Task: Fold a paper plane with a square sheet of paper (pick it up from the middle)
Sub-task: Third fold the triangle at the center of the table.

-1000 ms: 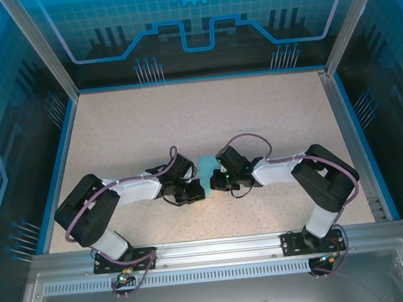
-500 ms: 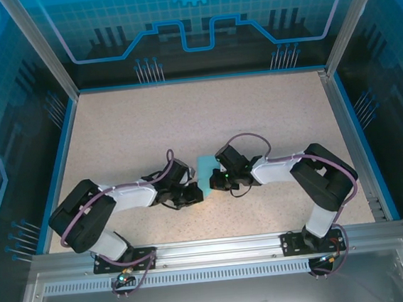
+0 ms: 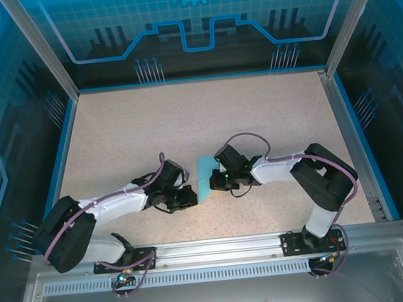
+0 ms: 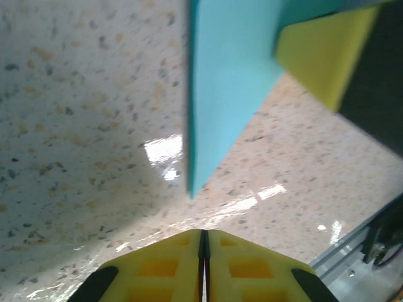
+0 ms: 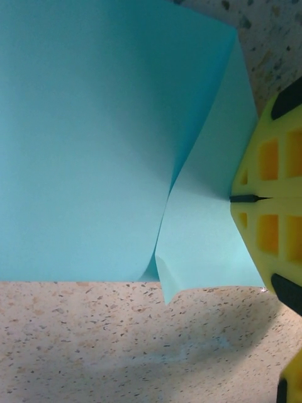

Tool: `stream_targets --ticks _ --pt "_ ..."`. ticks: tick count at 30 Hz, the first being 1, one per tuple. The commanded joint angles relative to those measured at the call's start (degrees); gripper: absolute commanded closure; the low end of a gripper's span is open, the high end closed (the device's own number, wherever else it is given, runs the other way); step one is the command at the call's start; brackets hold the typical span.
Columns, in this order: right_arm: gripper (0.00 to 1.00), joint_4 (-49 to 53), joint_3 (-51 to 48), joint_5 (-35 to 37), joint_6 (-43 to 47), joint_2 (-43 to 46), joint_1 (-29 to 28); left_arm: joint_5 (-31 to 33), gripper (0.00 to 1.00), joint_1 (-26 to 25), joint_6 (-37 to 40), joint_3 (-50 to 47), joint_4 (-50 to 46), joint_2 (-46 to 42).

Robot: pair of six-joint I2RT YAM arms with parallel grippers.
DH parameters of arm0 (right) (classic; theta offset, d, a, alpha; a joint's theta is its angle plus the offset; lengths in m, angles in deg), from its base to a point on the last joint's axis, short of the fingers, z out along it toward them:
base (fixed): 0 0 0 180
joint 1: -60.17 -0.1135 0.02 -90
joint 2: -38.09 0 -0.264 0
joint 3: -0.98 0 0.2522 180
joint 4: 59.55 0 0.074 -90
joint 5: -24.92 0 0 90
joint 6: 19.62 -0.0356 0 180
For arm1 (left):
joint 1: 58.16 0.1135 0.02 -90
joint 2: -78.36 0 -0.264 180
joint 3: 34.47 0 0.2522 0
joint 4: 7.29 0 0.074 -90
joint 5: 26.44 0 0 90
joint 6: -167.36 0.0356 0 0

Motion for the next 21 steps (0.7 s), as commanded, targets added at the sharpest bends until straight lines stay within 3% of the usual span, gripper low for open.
stream_targets --ticks 1,21 --pt "0.98 11.1 -2.7 1.8 4.5 -0.5 -1.7 1.5 0.88 -0.4 -2.7 0.4 4.8 -1.9" --pt "0.98 8.9 -4.4 -0.6 2.4 1.5 -1.3 3.2 0.90 0.2 -1.6 7.8 12.8 15.1"
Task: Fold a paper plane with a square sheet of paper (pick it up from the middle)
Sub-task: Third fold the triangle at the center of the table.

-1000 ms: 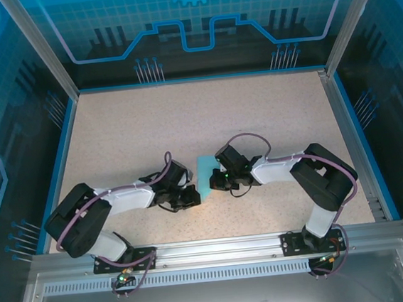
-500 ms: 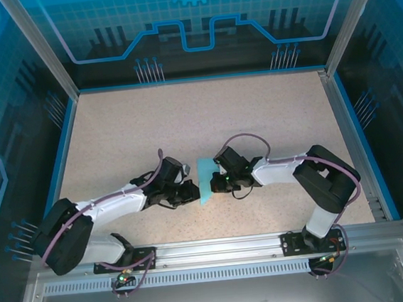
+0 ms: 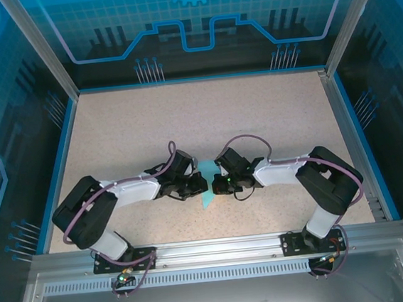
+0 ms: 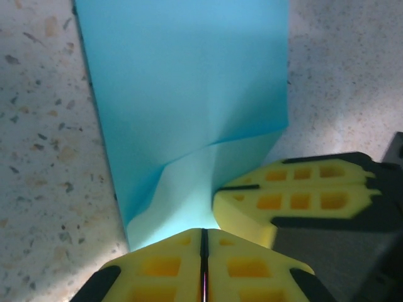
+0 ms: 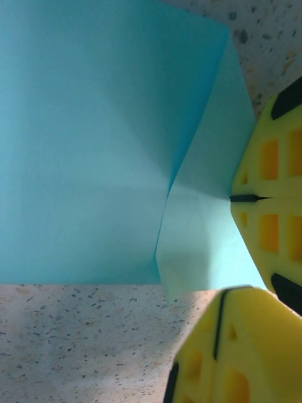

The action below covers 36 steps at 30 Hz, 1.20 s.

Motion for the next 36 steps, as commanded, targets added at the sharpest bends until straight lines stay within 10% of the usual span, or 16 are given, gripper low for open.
stream_targets --ticks 1,22,36 --pt "0.98 5.7 -3.0 -0.3 -1.4 -1.1 -0.4 2.0 0.90 0.4 0.9 1.1 1.5 2.0" --pt "0.98 6.9 -2.4 -0.5 -0.3 -0.4 0.8 -0.1 0.91 6.0 1.4 -1.4 5.6 6.3" --pt "0.97 5.2 -2.9 0.2 -1.9 1.3 0.6 -2.0 0.90 4.7 3.1 -2.0 3.0 -5.6"
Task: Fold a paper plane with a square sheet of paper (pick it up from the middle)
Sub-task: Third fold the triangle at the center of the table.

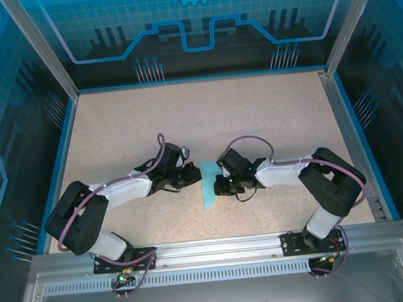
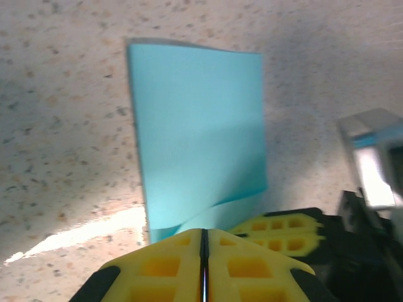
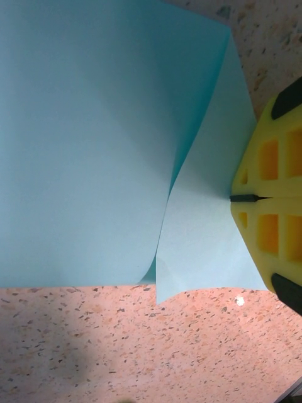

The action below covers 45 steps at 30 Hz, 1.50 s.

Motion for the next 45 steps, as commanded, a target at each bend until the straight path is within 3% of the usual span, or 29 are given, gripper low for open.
stream_targets --ticks 1,11,24,31,45 --pt "0.97 3.9 -2.0 0.5 -0.9 -0.1 0.3 -3.3 0.90 -0.9 -0.4 -2.5 2.2 -0.7" --pt "0.98 1.8 -2.4 0.1 -1.6 -0.5 0.3 -4.8 0.91 -2.8 -1.9 -3.9 4.9 4.1" --pt "0.97 -1.3 -2.7 0.1 1.7 3.7 -0.3 0.6 0.93 -2.8 -3.6 -4.8 7.6 8.7" --pt "0.97 -3.9 -1.0 0.5 1.9 5.0 -4.6 1.0 0.94 -3.2 -4.2 -6.9 7.5 8.6" --pt "0.98 -11.2 -3.0 -0.6 -4.9 -3.5 -11.4 2.7 0.94 -3.5 -6.2 -7.9 7.3 8.8"
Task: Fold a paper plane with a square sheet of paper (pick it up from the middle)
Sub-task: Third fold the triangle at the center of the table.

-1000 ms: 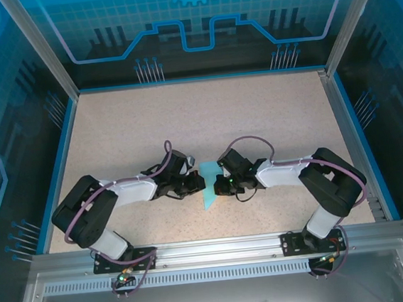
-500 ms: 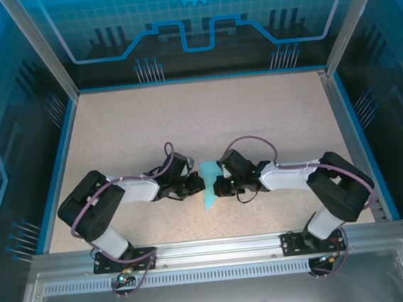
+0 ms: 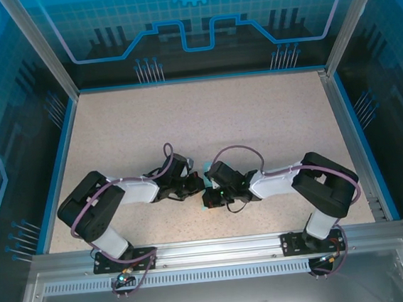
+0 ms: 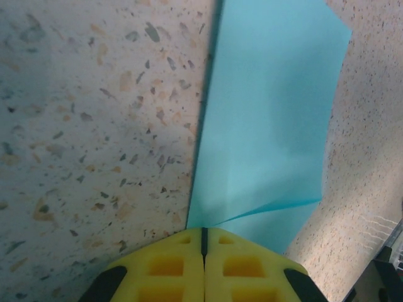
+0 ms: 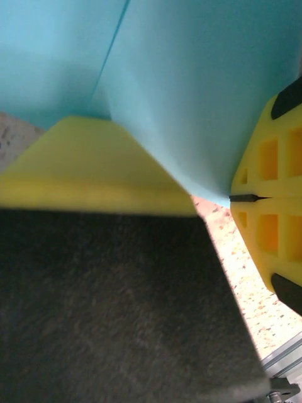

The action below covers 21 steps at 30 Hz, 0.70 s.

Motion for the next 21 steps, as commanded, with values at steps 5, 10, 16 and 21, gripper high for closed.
stream_targets --ticks 5,10,16,21 --pt "0.98 0.7 -2.7 -1.0 -2.0 -0.1 -3.1 3.8 0.95 -0.7 -1.3 -2.4 -4.2 1.2" --pt "0.98 1.8 -3.3 0.7 -2.0 2.1 -3.2 2.8 0.93 -0.7 -0.3 -1.1 -5.2 0.0" --pt "0.98 -2.0 -2.8 3.6 -4.1 6.1 -1.6 2.2 0.85 -0.7 3.3 4.2 -11.9 -7.4" --pt "0.98 -2.9 -5.3 5.6 -6.1 10.6 1.5 1.9 0.79 -0.7 4.0 6.2 -15.1 -12.5"
